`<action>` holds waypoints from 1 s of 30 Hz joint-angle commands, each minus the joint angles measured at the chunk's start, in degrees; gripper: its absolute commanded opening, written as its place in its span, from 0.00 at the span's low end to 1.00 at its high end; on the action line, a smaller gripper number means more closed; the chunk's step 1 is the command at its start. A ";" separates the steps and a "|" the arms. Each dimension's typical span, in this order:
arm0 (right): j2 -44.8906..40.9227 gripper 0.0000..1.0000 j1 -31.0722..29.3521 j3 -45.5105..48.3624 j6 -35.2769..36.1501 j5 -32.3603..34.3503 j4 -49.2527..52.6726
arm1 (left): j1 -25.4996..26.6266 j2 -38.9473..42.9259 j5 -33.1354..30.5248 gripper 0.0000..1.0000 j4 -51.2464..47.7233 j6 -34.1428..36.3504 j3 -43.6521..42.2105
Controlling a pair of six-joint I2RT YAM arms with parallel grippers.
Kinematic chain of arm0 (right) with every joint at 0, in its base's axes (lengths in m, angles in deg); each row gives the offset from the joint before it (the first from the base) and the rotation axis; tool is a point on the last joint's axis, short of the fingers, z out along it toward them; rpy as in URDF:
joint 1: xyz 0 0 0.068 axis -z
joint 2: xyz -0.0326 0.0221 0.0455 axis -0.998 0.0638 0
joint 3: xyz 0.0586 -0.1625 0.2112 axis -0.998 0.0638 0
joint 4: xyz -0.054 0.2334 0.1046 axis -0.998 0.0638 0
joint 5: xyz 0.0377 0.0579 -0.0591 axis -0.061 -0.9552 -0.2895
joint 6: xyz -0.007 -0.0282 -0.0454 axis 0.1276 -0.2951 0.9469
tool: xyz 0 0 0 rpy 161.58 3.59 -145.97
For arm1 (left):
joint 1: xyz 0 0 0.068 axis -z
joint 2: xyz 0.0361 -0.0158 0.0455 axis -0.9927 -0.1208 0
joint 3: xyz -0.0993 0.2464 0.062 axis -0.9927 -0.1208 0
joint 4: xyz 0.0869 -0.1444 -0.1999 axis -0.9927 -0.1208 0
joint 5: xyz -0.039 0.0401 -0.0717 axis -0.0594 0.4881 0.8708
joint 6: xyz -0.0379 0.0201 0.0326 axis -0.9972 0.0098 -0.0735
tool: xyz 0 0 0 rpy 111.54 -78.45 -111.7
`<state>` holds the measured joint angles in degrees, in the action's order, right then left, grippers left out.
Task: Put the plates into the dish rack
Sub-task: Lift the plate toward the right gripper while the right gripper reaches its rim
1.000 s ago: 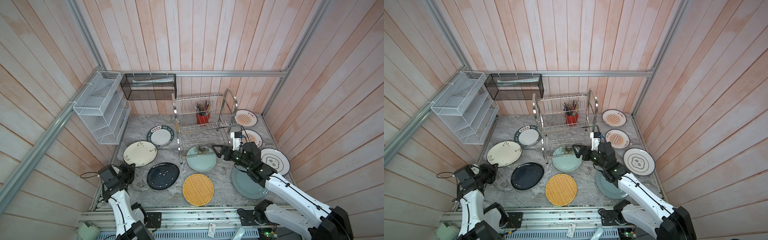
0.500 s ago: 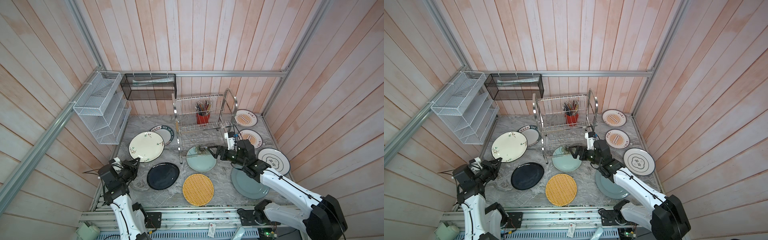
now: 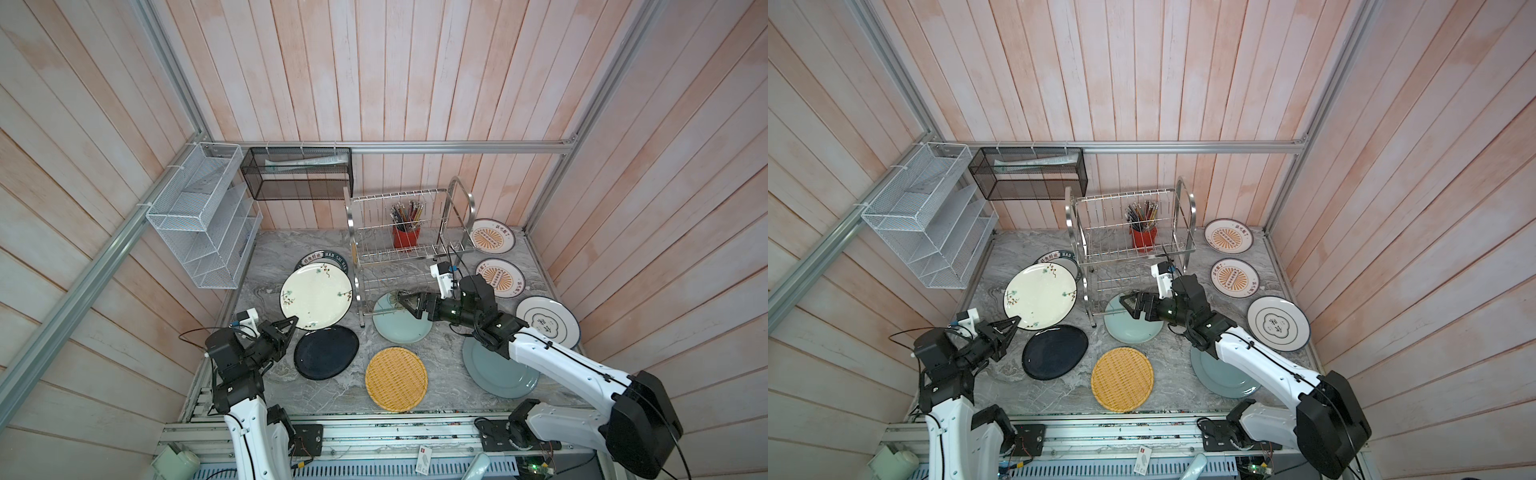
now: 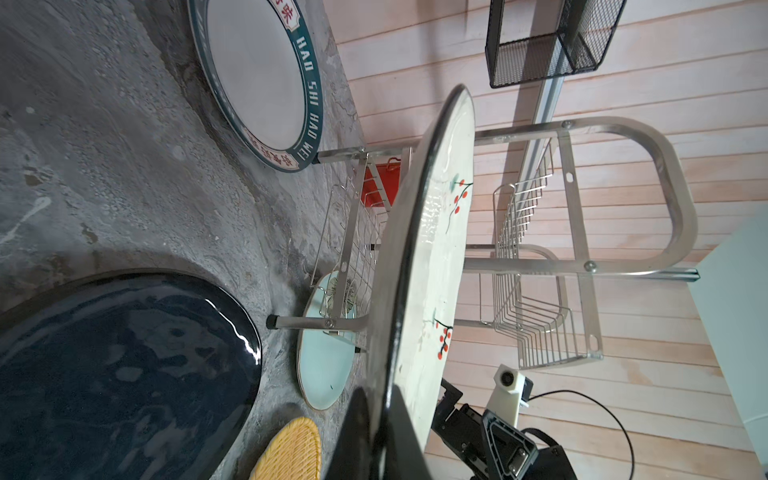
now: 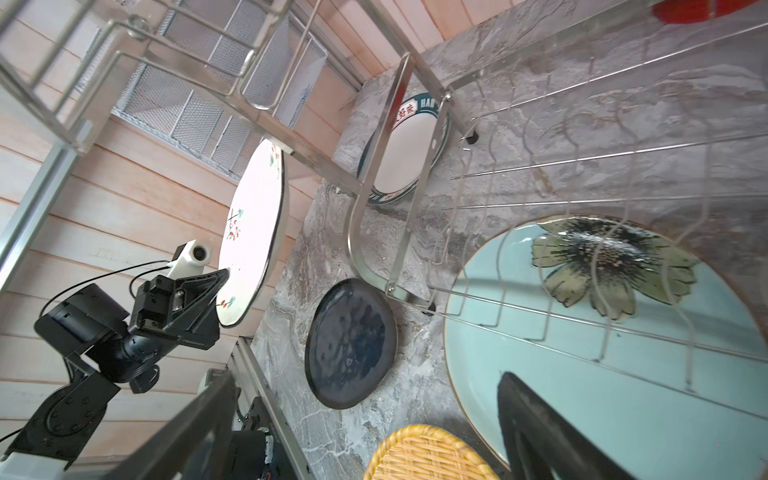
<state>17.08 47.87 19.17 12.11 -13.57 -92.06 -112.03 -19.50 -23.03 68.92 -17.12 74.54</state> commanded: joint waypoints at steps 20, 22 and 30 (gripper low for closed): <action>12.03 0.75 -8.71 -10.93 0.96 -2.82 -2.33 | 11.65 4.19 9.97 0.00 3.42 6.95 -0.93; 12.13 0.70 -8.87 -10.89 0.96 -2.95 -2.43 | 11.92 4.25 10.08 0.00 3.44 7.01 -0.87; 11.61 0.50 -9.01 -10.05 0.74 -3.09 -3.14 | 12.94 4.76 10.19 0.00 3.05 8.02 -1.11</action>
<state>28.71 39.23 9.86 12.57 -16.15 -94.16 -99.46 -16.15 -16.67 67.26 -10.41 73.16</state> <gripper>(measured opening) 0.513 0.085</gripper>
